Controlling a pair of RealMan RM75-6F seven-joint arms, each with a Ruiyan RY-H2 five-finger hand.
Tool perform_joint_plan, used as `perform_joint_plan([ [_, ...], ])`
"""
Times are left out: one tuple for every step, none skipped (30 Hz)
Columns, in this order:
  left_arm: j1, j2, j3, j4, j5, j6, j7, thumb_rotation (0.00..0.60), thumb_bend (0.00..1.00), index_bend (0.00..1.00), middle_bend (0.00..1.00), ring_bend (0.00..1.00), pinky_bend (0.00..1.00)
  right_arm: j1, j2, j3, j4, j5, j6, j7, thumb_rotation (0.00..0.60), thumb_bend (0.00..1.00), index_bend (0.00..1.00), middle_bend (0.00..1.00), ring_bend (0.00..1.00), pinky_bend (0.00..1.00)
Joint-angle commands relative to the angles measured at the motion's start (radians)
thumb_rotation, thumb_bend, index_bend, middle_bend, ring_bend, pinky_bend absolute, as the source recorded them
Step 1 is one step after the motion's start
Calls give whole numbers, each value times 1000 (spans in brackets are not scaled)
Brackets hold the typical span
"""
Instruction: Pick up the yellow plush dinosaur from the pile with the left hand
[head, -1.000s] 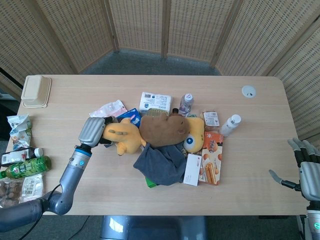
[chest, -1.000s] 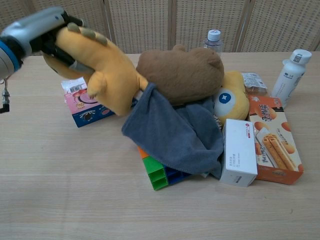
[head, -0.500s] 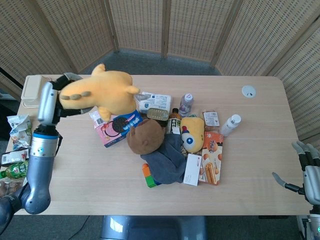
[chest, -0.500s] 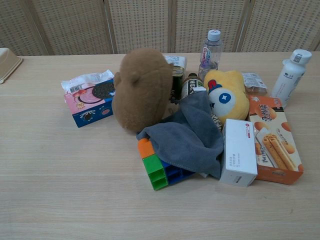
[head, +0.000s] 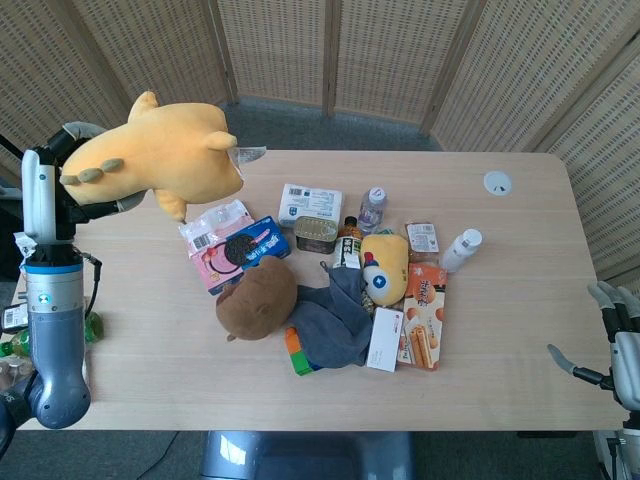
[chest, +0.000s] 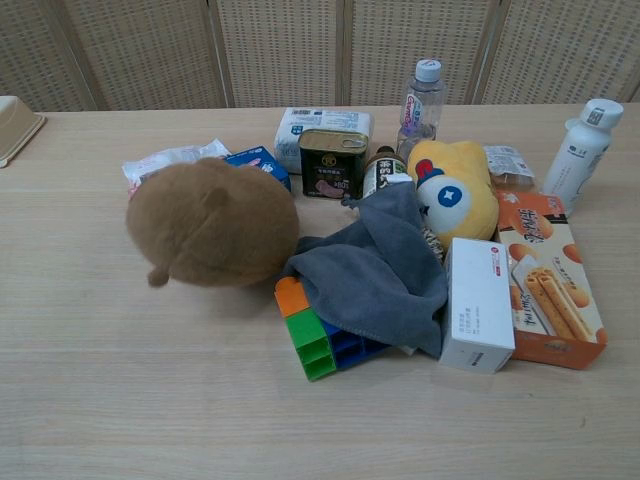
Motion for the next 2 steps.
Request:
perform_joint_plan([
  [-4,-5,5,12,1,3,-9,600,286,818,820,960,930,3,1,2,-6,2,-4,-9,340,223,0,0,0,0],
  [-5,-7,7,17,1,3,-11,600,285,818,820,959,930,4,1,3,-9,3,-6,-13,339,224,0,0,0,0],
])
